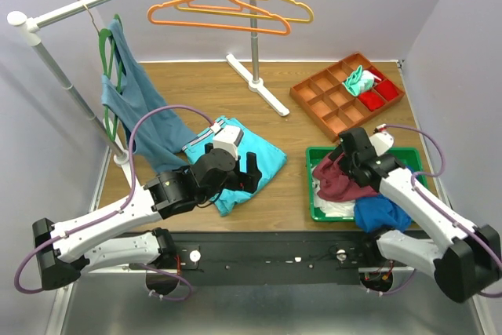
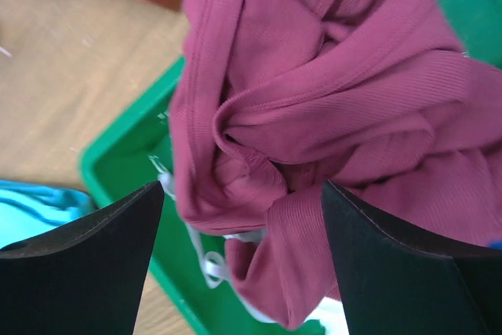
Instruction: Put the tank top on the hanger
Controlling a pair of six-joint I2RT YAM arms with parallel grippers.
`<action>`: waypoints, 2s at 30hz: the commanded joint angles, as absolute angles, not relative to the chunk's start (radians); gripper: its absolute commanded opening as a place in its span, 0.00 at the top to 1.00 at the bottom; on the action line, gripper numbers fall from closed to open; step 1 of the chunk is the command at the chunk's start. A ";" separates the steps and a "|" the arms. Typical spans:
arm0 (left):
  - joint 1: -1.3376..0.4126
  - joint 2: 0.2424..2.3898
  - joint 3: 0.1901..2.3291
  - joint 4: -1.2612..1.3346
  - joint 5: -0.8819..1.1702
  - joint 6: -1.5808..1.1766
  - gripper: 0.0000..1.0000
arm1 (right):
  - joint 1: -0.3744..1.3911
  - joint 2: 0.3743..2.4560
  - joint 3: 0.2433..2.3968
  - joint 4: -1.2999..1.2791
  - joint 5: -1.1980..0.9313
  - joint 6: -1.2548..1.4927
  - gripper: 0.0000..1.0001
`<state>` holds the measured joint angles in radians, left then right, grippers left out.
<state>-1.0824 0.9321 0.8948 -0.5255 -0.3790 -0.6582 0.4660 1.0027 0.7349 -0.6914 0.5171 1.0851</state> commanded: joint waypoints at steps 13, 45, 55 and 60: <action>-1.088 0.911 0.907 -0.517 -0.393 -0.664 0.01 | 0.391 1.149 0.661 -0.469 0.351 0.946 0.47; -1.063 0.799 1.111 -0.666 -0.710 -0.687 0.01 | 0.393 1.523 2.223 -0.528 -0.455 0.860 0.99; -1.031 0.799 1.072 -0.638 -0.769 -0.750 0.04 | 0.411 1.386 1.847 -0.333 -0.517 0.917 0.99; -1.002 0.815 0.933 -0.609 -0.695 -0.833 0.12 | 0.425 1.094 1.204 -0.155 -0.476 0.920 0.99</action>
<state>-1.0237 0.7998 1.0412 -0.6289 -0.7204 -0.7464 0.4068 1.2705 1.6123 -0.3004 -0.4767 0.9127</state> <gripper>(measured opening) 0.917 0.012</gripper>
